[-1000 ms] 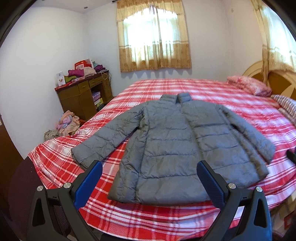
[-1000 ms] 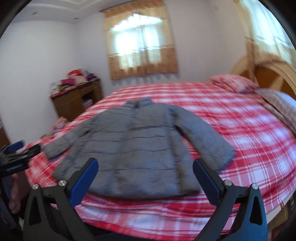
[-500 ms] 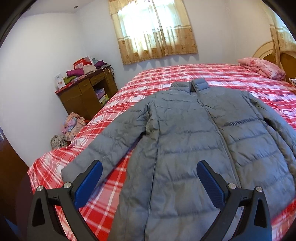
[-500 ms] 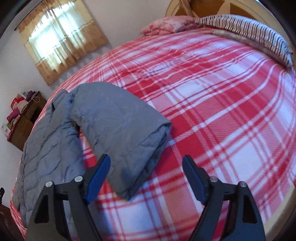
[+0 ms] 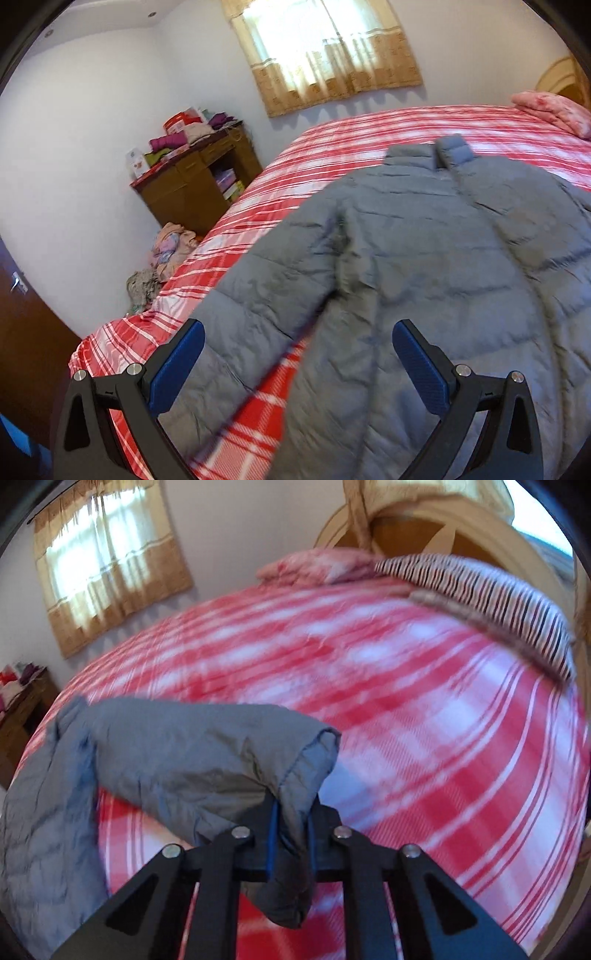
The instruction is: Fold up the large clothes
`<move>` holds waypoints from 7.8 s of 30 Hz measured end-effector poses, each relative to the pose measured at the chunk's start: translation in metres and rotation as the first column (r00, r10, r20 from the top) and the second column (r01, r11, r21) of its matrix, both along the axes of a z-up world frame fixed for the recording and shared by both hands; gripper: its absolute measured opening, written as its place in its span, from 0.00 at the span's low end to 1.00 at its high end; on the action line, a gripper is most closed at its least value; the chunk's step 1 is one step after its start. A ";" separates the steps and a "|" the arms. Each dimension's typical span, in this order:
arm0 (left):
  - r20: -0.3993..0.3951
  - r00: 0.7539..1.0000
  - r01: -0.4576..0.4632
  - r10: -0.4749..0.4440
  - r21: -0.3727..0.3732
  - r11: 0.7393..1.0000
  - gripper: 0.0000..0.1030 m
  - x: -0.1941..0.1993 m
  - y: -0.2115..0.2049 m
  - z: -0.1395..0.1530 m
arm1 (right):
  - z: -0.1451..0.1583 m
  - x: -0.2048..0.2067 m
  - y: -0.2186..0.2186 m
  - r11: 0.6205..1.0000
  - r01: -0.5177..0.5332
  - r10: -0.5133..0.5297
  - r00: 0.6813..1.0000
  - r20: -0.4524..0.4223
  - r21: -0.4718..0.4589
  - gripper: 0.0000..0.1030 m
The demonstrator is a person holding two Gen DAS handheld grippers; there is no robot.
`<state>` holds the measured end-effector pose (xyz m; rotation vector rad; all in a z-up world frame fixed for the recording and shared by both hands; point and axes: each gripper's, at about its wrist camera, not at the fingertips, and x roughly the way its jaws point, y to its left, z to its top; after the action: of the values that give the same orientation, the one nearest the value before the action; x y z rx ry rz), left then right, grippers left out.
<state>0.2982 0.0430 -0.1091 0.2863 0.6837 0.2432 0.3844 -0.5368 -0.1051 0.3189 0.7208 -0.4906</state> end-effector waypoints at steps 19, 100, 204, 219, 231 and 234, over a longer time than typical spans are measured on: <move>0.015 1.000 -0.012 0.014 -0.100 0.995 0.99 0.054 0.027 0.000 | 0.075 0.063 0.289 0.768 -0.485 0.535 0.845 0.002 -0.418 0.12; 0.184 0.982 0.056 -0.037 -0.099 0.994 0.96 0.101 -0.055 0.027 | 0.047 0.014 0.190 0.853 -0.522 0.522 0.853 0.016 -0.006 0.56; -0.193 0.902 -0.389 0.387 0.024 0.921 0.99 -0.011 0.189 -0.055 | -0.040 0.042 0.326 0.747 -0.646 0.642 0.763 -0.081 -0.158 0.90; 0.039 0.880 -0.476 0.474 0.061 0.878 0.14 0.038 0.219 0.028 | -0.042 0.022 0.313 0.744 -0.652 0.655 0.755 -0.035 -0.147 0.90; 0.170 0.976 -0.141 0.133 0.036 0.989 0.13 0.065 0.063 0.088 | -0.048 0.028 0.299 0.763 -0.630 0.633 0.774 -0.034 -0.141 0.90; 0.177 0.984 -0.038 0.029 0.046 0.998 0.13 0.074 0.011 0.086 | -0.053 0.028 0.297 0.768 -0.625 0.626 0.779 -0.040 -0.140 0.90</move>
<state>0.3718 0.0544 -0.0235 0.2969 0.5082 0.3142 0.4119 -0.2401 -0.1583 -0.0720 0.7301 0.1028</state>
